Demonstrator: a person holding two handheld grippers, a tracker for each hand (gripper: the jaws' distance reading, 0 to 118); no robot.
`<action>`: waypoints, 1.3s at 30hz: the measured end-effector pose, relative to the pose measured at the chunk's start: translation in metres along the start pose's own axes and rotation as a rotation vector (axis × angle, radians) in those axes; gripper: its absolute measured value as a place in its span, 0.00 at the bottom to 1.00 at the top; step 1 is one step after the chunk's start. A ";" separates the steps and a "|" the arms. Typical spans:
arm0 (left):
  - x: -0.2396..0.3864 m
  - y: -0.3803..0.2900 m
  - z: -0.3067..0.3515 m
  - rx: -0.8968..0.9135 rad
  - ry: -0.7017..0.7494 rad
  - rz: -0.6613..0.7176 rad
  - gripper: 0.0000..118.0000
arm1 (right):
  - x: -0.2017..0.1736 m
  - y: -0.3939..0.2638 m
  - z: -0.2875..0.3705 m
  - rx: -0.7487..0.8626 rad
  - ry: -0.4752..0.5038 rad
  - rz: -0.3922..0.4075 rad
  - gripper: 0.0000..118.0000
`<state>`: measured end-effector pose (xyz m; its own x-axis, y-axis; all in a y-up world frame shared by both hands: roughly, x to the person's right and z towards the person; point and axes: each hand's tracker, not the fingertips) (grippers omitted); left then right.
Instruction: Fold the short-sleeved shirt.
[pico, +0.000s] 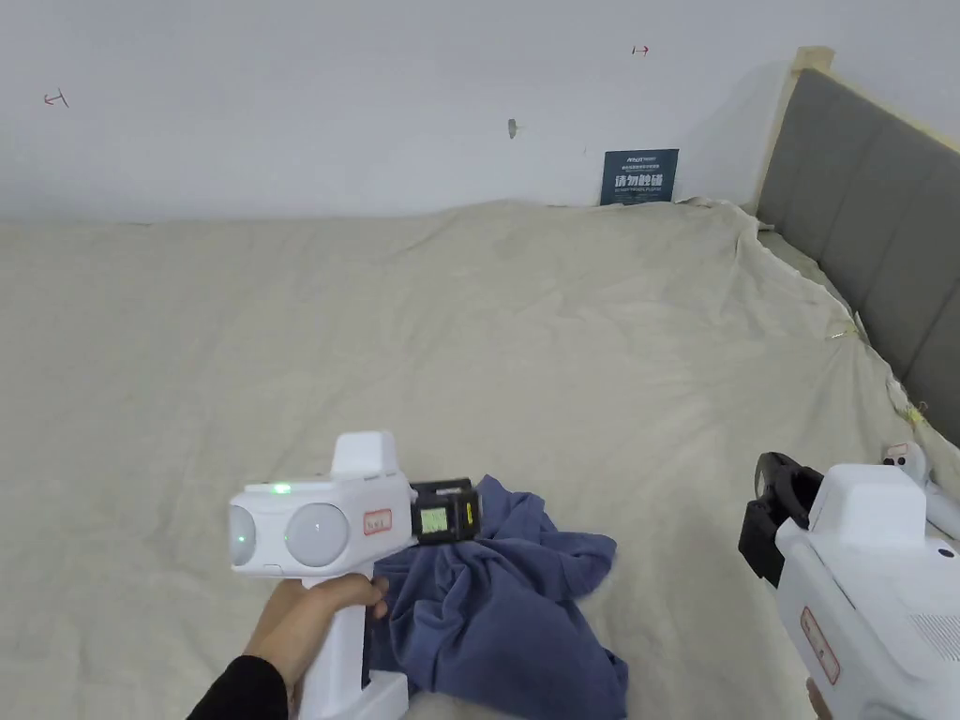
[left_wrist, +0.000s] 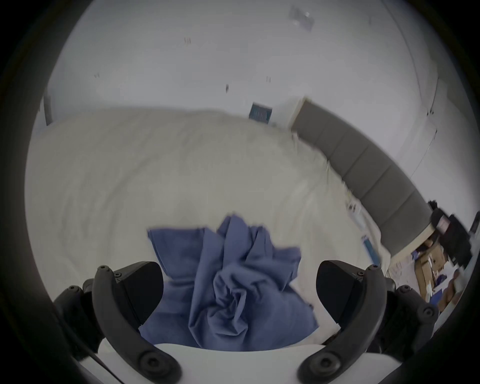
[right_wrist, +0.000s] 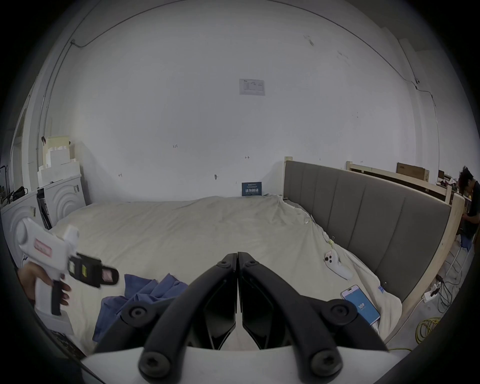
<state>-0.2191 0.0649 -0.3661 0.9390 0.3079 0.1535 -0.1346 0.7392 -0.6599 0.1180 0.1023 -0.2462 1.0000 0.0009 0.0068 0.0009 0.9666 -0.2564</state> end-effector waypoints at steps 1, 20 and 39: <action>0.001 0.007 0.013 0.042 0.005 -0.006 1.00 | -0.002 0.003 0.001 0.009 0.003 0.002 0.00; -0.012 -0.001 0.122 0.616 0.395 -0.279 0.22 | -0.025 0.034 0.014 0.136 0.033 0.025 0.00; -0.025 -0.021 0.123 0.571 0.364 -0.239 0.00 | -0.027 0.034 0.017 0.143 0.038 0.023 0.00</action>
<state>-0.2784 0.1161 -0.2655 0.9960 -0.0477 -0.0753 0.0371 0.9900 -0.1362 0.0906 0.1395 -0.2390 0.9993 0.0168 -0.0345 -0.0207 0.9931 -0.1154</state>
